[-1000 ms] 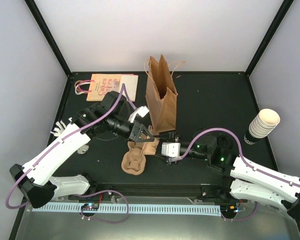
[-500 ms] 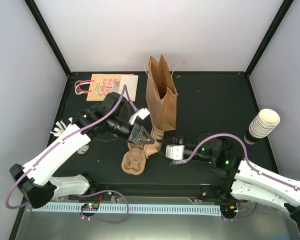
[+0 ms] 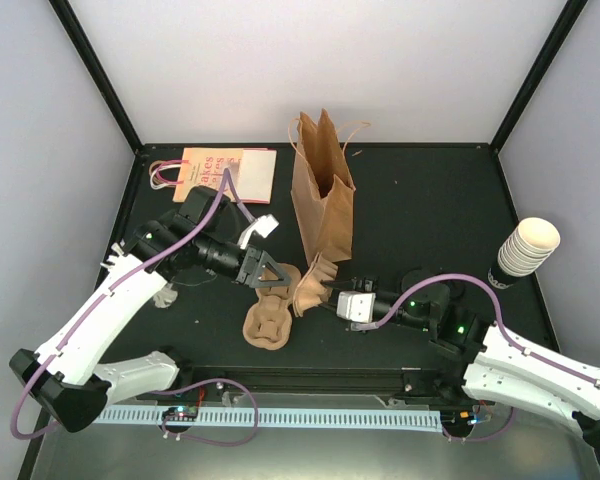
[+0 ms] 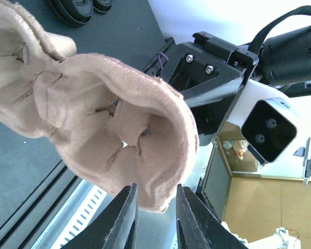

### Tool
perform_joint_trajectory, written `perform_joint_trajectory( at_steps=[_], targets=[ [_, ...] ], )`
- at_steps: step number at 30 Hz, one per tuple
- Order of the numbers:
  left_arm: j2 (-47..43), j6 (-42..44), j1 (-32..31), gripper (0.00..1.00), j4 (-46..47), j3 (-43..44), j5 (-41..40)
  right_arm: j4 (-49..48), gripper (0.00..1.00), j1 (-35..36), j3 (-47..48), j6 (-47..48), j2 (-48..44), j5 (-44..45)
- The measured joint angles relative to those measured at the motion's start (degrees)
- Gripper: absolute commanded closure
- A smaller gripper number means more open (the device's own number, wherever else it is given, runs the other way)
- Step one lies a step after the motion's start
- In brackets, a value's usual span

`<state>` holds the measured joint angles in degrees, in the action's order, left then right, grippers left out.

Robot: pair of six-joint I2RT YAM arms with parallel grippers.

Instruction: Pack the takeout coffee

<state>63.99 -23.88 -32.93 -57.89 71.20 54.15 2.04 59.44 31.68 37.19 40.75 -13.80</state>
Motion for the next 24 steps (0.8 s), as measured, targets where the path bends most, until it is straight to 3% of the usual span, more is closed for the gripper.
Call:
perform_joint_trajectory(
  at_steps=[2,4,6,9,17,24],
  targets=[
    [-0.35,0.81,0.90,0.76,-0.87,-0.37,0.33,0.15,0.60,0.00,-0.11,-0.02,-0.28,0.22],
    [-0.46,1.29,1.51,0.65,-1.22,-0.87,0.59,0.31,0.60,0.00,-0.13,-0.04,-0.35,0.33],
    [-0.63,1.53,1.84,0.47,-1.22,-1.77,0.98,0.35,0.60,0.00,-0.13,-0.11,-0.37,0.39],
    [-1.25,1.73,1.84,0.36,-0.70,-3.34,1.99,0.22,0.58,0.00,-0.22,-0.28,-0.37,0.39],
    [-9.20,-3.54,-1.22,0.45,10.10,-12.15,3.89,-0.85,0.53,0.00,-0.31,-1.95,0.46,0.37],
    [-11.30,-4.52,-7.08,0.45,15.02,-14.08,-0.55,-3.98,0.52,0.00,-0.50,-4.59,1.81,1.18]
  ],
)
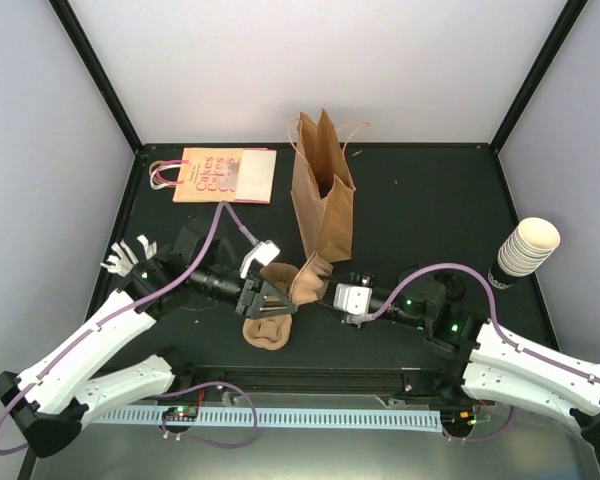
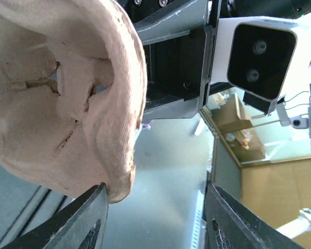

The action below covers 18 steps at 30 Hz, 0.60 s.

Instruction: Pack the takeout coffee

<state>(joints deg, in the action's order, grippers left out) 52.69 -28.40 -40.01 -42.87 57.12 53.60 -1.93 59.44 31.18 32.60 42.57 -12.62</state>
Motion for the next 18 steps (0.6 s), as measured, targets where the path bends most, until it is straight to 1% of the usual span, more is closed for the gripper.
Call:
perform_joint_trajectory(
  at_steps=[2,6,9,14,18],
  targets=[
    [-1.88,0.04,-1.09,0.43,2.05,-1.53,-2.45,-0.72,0.52,0.00,-0.07,-1.14,0.39,0.20],
    [-5.60,0.09,-2.14,0.45,7.15,-6.71,-6.21,-2.84,0.49,0.00,-0.20,-4.02,0.74,0.57],
    [-6.88,0.15,-2.36,0.51,10.19,-9.33,-8.20,-4.28,0.48,0.00,-0.50,-5.81,0.66,0.52],
    [-7.87,1.77,-2.45,0.62,12.46,-9.86,-10.62,-6.08,0.47,0.00,-1.29,-8.02,0.44,0.24],
    [-9.64,4.20,-2.47,0.67,14.12,-10.03,-11.56,-6.67,0.47,0.00,-1.86,-9.22,0.44,-0.15]
  ],
)
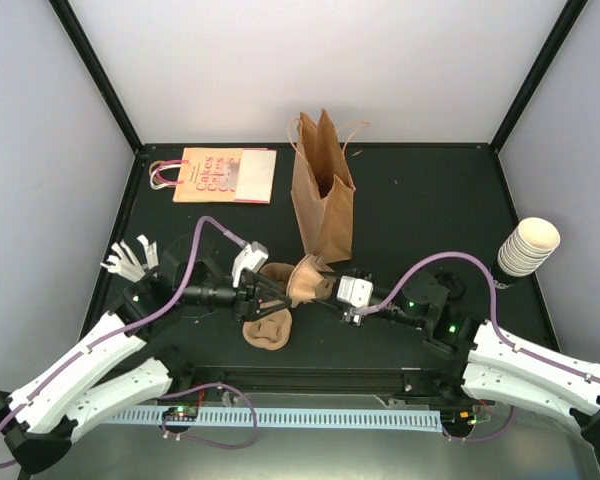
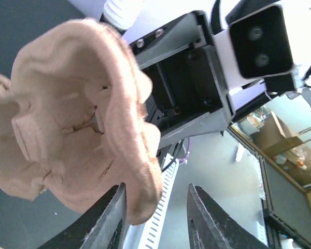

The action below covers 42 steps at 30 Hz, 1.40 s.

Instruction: Pack the takeout coffee

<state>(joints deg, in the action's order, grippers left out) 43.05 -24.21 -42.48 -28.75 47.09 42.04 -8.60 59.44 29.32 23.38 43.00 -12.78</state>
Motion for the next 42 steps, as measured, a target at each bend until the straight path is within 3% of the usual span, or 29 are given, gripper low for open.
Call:
perform_joint_trajectory(
  at_steps=[5,17,25,31,35,38,42],
  targets=[
    [-4.04,3.10,-0.24,0.76,2.71,-1.22,-0.20,-0.15,0.46,0.00,0.00,-0.48,-0.17,-0.50],
    [-4.44,7.37,-0.63,0.74,2.91,-1.90,-2.03,-0.37,0.46,0.00,0.00,-0.68,-0.24,-0.96],
    [-2.43,8.70,-1.11,0.97,1.27,-1.90,-2.89,-0.22,0.46,-0.04,0.00,-0.63,-0.20,-1.14],
    [-2.45,9.22,-1.11,0.98,1.01,-1.90,-3.10,-0.20,0.45,-0.04,0.00,-0.57,-0.20,-1.20],
    [-2.49,9.46,-1.11,0.98,0.66,-1.90,-3.32,-0.07,0.29,-0.04,0.00,-0.59,-0.22,-1.18],
    [-2.54,9.97,-1.16,0.98,-0.63,-1.90,-4.15,0.04,0.06,-0.04,0.00,-0.68,-0.24,-1.22],
    [-2.54,10.14,-1.16,0.98,-2.05,-1.38,-5.46,2.58,0.00,-0.02,0.74,-0.72,-0.31,-1.36]
  ],
)
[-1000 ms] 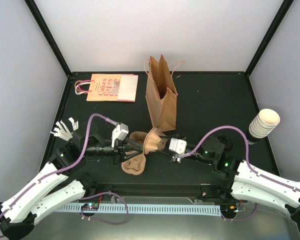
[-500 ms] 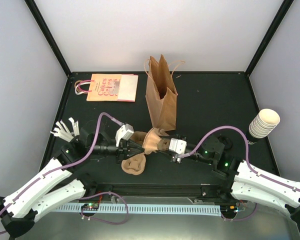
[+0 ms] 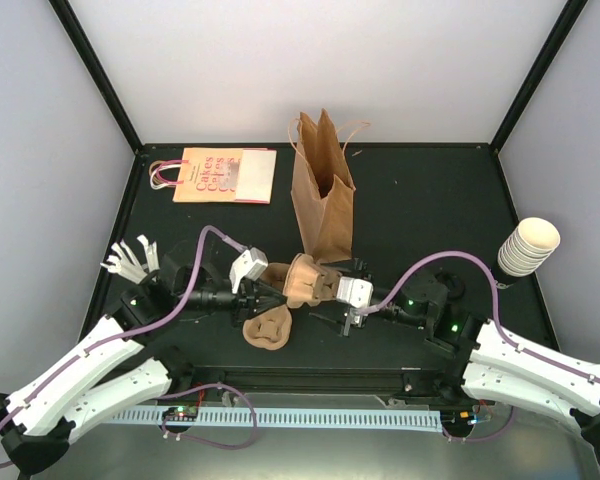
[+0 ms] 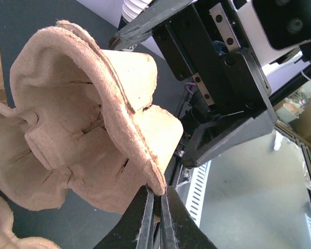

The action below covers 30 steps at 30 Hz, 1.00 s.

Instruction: Pack the takeout coffee

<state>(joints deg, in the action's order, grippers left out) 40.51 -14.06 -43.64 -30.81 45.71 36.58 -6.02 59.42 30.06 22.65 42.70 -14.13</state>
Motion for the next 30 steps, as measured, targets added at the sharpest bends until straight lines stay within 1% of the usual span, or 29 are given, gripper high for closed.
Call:
perform_joint_trajectory(
  at_steps=[4,7,11,15,21,26,30],
  targets=[
    [0.57,-0.66,0.00,0.98,-1.22,2.21,-1.70,4.87,0.00,0.02,3.34,-0.59,-0.17,-0.68],
    [2.21,-1.46,0.00,0.98,-2.01,4.85,-2.03,6.01,0.00,0.11,3.98,-1.05,-1.70,-0.61],
    [5.01,-2.86,0.00,0.99,-3.96,7.93,-3.21,6.88,0.00,0.44,4.26,-1.14,-3.04,0.55],
    [8.79,-5.51,0.00,0.98,-7.93,12.35,-5.25,8.57,0.00,1.18,5.97,-2.32,-1.90,3.76],
    [10.80,-10.64,0.00,0.99,-13.33,18.73,-8.70,8.96,0.00,1.95,4.35,-9.01,-2.08,12.41],
    [10.40,-14.27,0.00,0.98,-14.40,19.54,-7.98,8.72,0.00,1.97,0.68,-11.41,-2.73,13.09],
    [10.56,-16.63,0.00,0.98,-14.80,19.74,-6.84,8.39,0.00,1.97,0.20,-11.45,-1.79,13.27]
  ],
)
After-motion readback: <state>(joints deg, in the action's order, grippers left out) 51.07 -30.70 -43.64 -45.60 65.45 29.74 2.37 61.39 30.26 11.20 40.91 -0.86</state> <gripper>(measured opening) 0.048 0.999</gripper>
